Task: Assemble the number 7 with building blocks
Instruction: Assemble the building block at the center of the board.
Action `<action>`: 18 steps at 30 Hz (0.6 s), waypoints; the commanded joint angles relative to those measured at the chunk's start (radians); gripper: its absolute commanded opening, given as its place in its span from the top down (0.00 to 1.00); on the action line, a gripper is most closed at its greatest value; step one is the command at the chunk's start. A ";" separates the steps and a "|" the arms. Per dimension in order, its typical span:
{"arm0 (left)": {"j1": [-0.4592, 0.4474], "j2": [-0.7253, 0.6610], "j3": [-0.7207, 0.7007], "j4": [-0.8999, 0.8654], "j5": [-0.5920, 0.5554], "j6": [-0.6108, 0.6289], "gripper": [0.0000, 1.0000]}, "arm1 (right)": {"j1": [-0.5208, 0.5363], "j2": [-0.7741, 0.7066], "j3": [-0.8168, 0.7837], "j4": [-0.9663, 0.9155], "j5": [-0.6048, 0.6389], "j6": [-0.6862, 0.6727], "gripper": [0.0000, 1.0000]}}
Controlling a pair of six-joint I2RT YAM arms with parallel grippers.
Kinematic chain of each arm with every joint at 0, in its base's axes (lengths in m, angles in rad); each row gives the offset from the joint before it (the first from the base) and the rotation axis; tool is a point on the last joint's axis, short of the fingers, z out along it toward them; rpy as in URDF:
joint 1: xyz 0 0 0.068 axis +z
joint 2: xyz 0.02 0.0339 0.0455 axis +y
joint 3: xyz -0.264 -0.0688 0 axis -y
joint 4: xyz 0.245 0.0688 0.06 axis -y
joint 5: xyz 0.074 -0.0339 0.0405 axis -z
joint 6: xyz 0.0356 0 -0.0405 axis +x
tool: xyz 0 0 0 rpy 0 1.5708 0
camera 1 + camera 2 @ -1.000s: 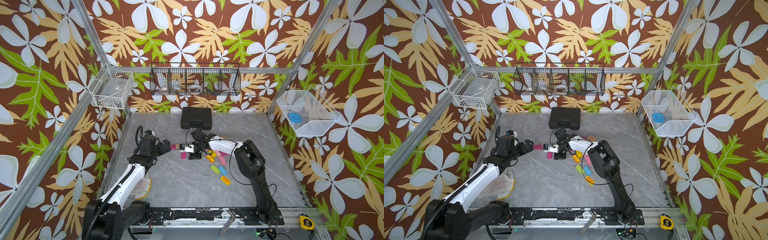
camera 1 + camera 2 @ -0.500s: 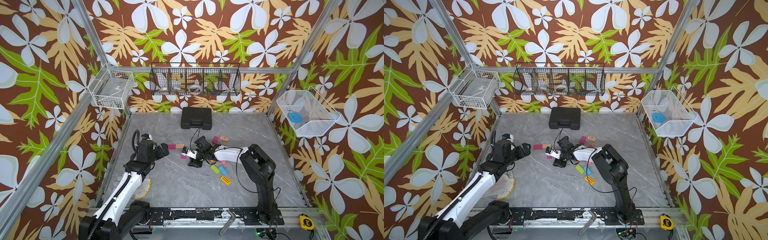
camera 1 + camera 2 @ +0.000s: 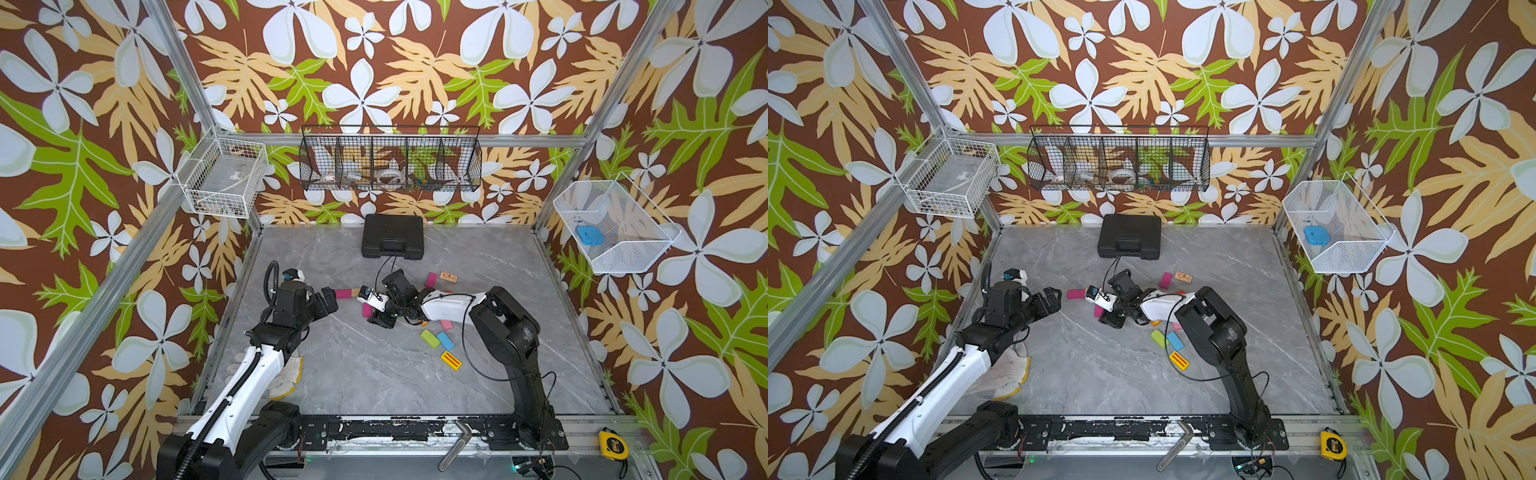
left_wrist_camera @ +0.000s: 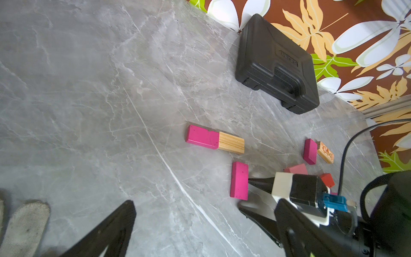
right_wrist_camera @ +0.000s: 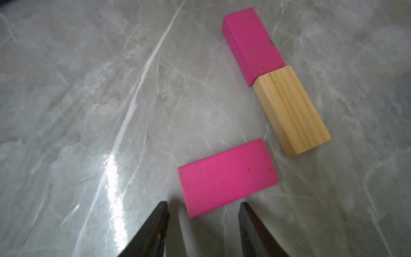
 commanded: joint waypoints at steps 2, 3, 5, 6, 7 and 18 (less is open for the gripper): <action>-0.001 -0.001 -0.003 0.016 0.006 0.002 0.00 | 0.002 0.014 0.002 -0.009 0.030 0.001 0.50; -0.001 0.000 -0.002 0.016 0.006 0.002 0.00 | 0.002 0.016 0.003 -0.008 0.031 -0.004 0.51; -0.001 0.000 -0.003 0.017 0.006 0.003 0.00 | 0.001 0.019 0.005 -0.009 0.030 -0.009 0.52; 0.000 0.000 -0.004 0.017 0.006 0.002 0.00 | 0.002 0.019 0.007 -0.011 0.030 -0.010 0.52; -0.001 0.000 -0.004 0.017 0.006 0.002 0.00 | 0.002 0.021 0.010 -0.015 0.028 -0.013 0.52; -0.001 0.000 -0.004 0.020 0.006 0.002 0.00 | 0.002 0.034 0.028 -0.026 0.037 -0.018 0.54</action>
